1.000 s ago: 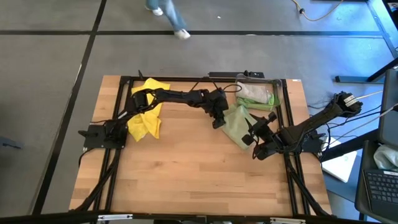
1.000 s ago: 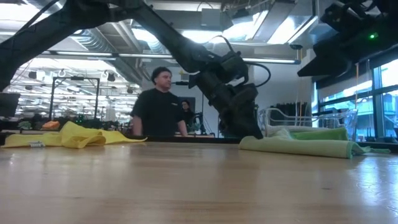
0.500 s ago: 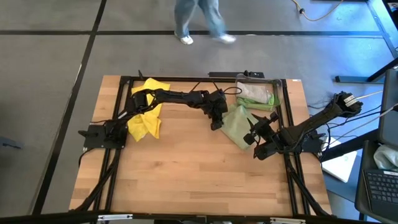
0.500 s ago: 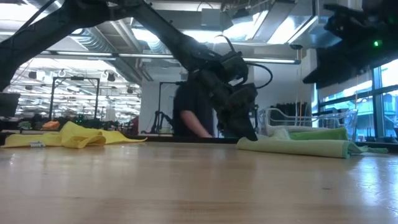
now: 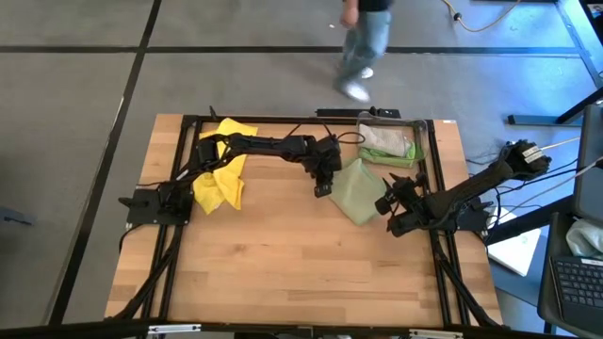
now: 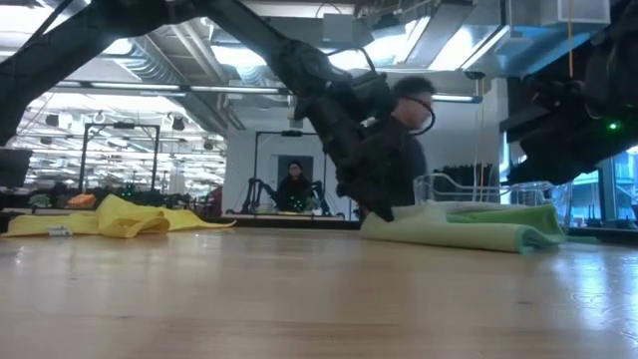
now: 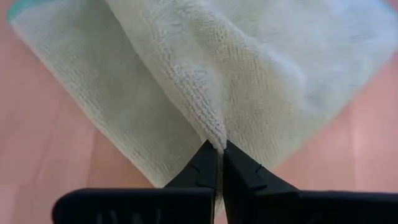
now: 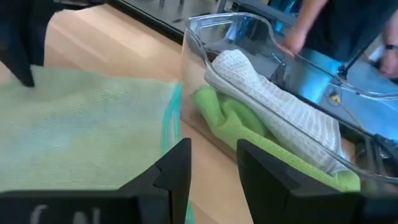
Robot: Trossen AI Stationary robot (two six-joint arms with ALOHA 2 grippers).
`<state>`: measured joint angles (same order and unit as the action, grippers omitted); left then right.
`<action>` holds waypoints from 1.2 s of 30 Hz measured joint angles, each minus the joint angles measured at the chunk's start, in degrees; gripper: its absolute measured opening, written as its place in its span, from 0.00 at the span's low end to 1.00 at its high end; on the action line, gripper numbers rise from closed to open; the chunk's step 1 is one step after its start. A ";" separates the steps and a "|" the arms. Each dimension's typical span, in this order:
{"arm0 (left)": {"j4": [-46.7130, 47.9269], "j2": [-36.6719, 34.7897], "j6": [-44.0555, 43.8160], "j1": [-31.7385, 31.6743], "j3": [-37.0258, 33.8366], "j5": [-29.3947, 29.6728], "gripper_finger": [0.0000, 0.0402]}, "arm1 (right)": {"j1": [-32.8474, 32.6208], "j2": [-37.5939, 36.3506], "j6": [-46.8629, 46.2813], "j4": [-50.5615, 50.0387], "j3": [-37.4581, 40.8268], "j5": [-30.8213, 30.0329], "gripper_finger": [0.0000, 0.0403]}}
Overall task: Fold microfiber towels
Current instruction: Put the light green cloth into the transparent bin
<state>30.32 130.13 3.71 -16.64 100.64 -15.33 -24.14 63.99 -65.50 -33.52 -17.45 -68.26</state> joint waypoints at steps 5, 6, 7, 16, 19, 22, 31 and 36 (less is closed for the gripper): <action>1.15 -0.20 -0.01 -0.05 -1.46 5.83 0.00 | 0.50 0.00 4.92 4.40 -0.39 -0.81 0.32; 1.24 -0.16 -0.10 -0.05 -1.67 6.06 0.00 | 0.60 0.00 6.42 5.53 -0.38 -1.13 0.33; 1.20 -0.15 -0.14 -0.05 -1.70 6.09 0.00 | 0.73 0.00 7.70 6.75 -0.39 -1.23 0.33; 2.08 -0.17 -0.17 1.17 -1.69 5.31 0.00 | 4.12 0.00 34.03 26.79 -0.37 7.28 0.34; 3.92 -0.17 -0.27 0.70 -1.68 5.33 0.01 | 5.24 0.10 49.25 40.67 -0.39 14.59 0.40; 4.14 -0.17 -0.28 0.63 -1.68 5.05 0.01 | 5.68 1.58 55.46 45.98 -0.48 21.30 0.50; 4.56 -0.17 0.13 0.63 -1.68 2.75 0.04 | 2.93 17.46 54.93 43.55 -11.15 31.94 0.72; 4.38 -0.15 1.15 0.63 -1.68 2.72 0.10 | 2.40 29.12 48.17 23.81 -22.35 30.50 0.68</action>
<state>34.70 129.97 4.86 -16.01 98.96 -12.61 -21.73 93.11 -17.33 -9.71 -39.81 -37.76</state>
